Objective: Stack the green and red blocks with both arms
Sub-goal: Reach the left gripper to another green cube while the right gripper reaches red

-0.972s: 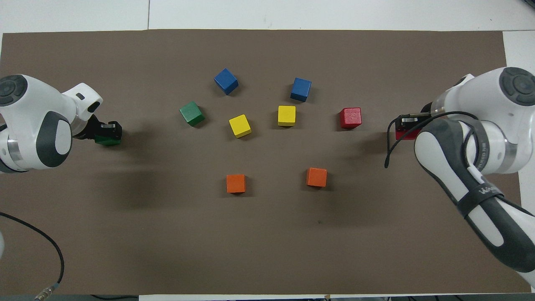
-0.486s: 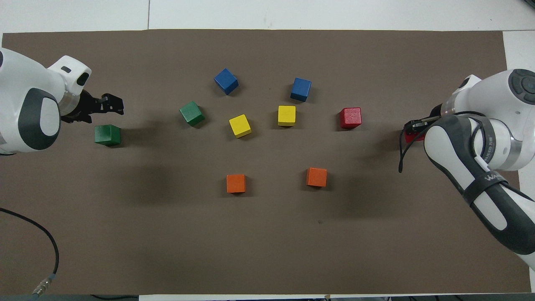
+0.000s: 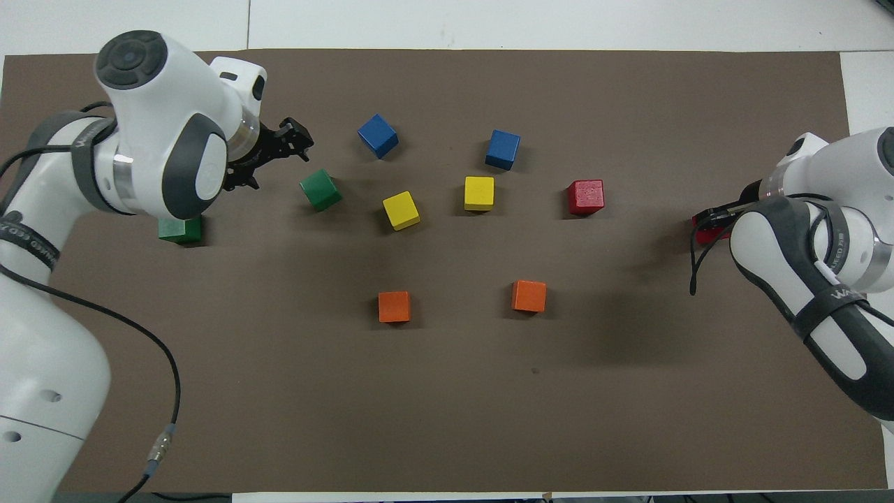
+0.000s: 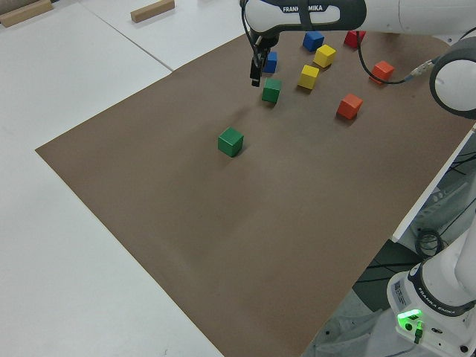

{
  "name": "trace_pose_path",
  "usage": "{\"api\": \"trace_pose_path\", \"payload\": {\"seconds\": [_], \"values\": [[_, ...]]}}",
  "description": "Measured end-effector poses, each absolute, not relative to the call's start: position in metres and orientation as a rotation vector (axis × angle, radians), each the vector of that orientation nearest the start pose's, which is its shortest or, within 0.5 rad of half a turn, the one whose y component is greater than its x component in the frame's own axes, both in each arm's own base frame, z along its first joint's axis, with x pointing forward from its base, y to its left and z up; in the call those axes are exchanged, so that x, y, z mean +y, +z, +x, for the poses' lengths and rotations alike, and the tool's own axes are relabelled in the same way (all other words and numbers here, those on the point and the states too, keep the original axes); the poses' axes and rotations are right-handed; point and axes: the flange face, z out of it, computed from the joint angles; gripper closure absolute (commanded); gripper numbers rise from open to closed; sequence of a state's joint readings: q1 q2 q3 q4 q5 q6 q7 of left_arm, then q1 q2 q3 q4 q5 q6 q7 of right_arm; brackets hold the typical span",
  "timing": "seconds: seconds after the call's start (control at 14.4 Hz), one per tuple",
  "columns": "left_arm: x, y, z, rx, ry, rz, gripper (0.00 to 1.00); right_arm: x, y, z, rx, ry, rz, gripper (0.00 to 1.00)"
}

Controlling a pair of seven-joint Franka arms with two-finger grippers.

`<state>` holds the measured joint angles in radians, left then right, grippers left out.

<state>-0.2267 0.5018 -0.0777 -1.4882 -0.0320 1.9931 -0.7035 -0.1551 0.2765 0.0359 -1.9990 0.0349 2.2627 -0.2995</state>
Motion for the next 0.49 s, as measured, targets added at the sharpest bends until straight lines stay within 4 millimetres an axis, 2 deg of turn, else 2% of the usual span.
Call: {"api": "trace_pose_path", "payload": {"seconds": [0.07, 0.21, 0.49], "values": [[-0.217, 0.377, 0.667, -0.673, 0.052, -3.128, 0.0, -0.071, 0.318, 0.595, -0.242, -0.003, -3.095, 1.0], [-0.23, 0.366, 0.666, -0.677, 0.058, -3.117, 0.0, -0.075, 0.313, 0.595, -0.231, -0.006, -3.097, 1.0], [-0.23, 0.343, 0.663, -0.654, 0.03, -3.092, 0.0, -0.08, 0.31, 0.594, -0.218, 0.001, -3.097, 1.0]]}}
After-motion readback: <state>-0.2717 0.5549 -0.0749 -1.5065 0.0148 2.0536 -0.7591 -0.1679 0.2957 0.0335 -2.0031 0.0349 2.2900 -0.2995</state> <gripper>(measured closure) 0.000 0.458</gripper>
